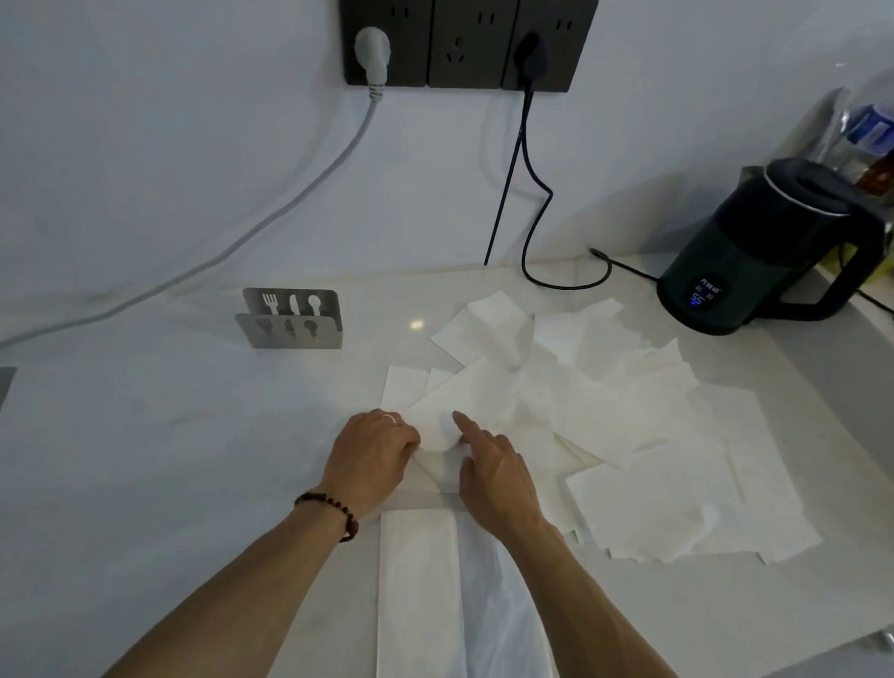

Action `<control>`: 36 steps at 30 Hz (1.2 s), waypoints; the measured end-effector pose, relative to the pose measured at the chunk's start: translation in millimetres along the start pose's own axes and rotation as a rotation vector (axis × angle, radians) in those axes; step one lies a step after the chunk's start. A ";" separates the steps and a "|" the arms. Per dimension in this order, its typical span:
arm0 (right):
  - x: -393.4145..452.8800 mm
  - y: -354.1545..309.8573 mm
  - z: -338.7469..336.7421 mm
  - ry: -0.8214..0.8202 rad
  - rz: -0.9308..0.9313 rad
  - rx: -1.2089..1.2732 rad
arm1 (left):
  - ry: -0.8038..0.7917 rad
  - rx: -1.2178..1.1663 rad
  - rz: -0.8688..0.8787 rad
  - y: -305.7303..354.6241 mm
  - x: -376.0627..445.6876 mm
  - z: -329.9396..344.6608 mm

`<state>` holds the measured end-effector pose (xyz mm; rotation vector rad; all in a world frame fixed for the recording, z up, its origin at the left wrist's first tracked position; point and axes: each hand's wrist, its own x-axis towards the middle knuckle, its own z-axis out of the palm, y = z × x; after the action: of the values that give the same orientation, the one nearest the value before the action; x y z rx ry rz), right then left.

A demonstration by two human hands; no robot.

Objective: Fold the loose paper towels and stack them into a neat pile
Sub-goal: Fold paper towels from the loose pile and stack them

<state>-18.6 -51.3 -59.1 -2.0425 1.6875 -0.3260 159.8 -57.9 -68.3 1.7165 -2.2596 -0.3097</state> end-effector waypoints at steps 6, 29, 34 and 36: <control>18.3 -11.5 -13.3 0.287 -0.032 -0.102 | 0.042 -0.451 -0.205 12.8 -1.7 -35.5; -84.7 -85.8 -42.8 0.211 0.043 0.717 | 0.228 -0.901 -0.459 65.4 -78.8 -81.9; -100.3 -88.4 -43.2 0.101 0.210 1.142 | 0.198 -0.884 -0.451 71.8 -91.7 -80.6; -101.7 -86.9 -43.0 0.083 0.253 1.248 | 0.179 -0.892 -0.454 72.1 -93.1 -82.5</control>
<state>14.1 50.4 32.2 -0.8868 1.2033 -1.0489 147.2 51.4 24.4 1.5977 -1.2439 -1.0220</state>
